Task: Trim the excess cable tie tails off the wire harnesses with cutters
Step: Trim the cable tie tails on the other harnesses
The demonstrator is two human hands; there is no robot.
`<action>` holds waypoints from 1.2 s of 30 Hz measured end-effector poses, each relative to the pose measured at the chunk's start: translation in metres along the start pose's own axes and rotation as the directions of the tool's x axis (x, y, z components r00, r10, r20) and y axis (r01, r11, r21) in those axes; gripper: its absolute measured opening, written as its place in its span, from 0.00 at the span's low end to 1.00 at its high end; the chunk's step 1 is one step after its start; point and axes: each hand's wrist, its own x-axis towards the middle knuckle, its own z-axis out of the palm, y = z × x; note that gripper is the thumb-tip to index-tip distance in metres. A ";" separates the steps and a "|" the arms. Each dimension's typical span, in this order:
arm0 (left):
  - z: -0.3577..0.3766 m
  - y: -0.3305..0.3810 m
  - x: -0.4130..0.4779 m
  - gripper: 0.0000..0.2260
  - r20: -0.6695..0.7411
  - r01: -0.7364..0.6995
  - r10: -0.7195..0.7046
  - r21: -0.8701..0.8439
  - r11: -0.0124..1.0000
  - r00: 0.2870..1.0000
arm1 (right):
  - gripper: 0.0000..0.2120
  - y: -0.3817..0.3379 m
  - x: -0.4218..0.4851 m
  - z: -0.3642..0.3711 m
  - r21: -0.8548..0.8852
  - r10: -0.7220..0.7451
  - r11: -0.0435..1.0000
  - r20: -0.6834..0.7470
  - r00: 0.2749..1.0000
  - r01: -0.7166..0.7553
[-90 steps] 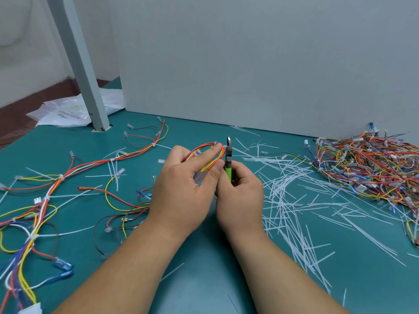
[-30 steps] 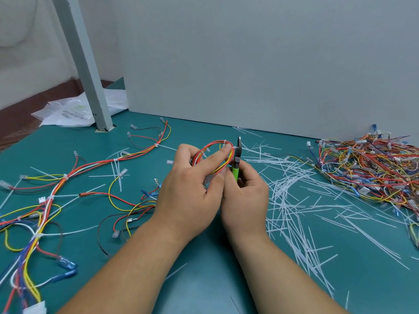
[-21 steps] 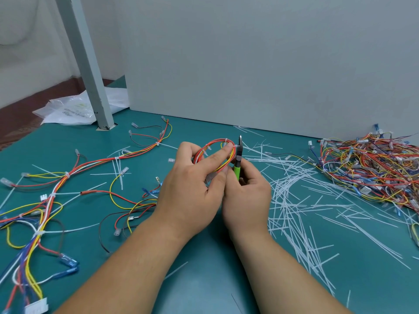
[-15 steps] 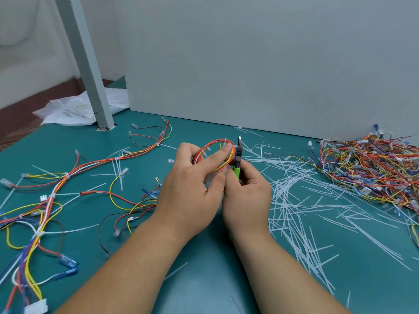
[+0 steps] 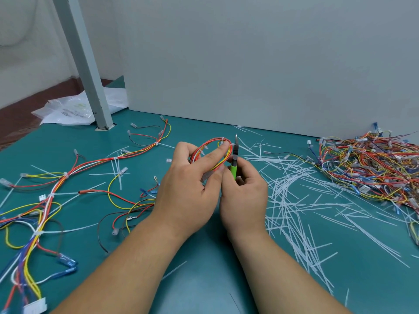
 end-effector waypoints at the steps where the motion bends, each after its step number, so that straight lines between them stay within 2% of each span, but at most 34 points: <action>1: 0.000 0.000 0.000 0.20 -0.001 0.001 -0.001 -0.003 1.000 1.000 | 0.09 0.000 0.000 0.000 0.000 0.005 1.000 0.000 1.000 -0.005; 9: 0.000 0.001 0.000 0.20 -0.011 0.021 -0.022 -0.026 0.999 1.000 | 0.06 0.003 0.002 -0.002 0.002 -0.008 1.000 0.013 1.000 0.008; 17: 0.000 0.002 0.000 0.20 -0.013 0.023 -0.024 -0.032 0.999 1.000 | 0.08 0.001 0.001 -0.001 -0.015 -0.014 1.000 -0.007 1.000 0.014; 33: 0.002 -0.002 0.001 0.18 -0.072 -0.030 0.023 -0.094 0.995 0.997 | 0.03 -0.007 -0.002 -0.002 0.008 -0.027 1.000 0.047 0.999 0.026; 36: 0.003 -0.003 0.001 0.18 -0.066 -0.032 0.025 -0.096 0.995 0.998 | 0.06 -0.006 -0.002 -0.002 0.050 0.005 0.999 0.042 0.999 -0.007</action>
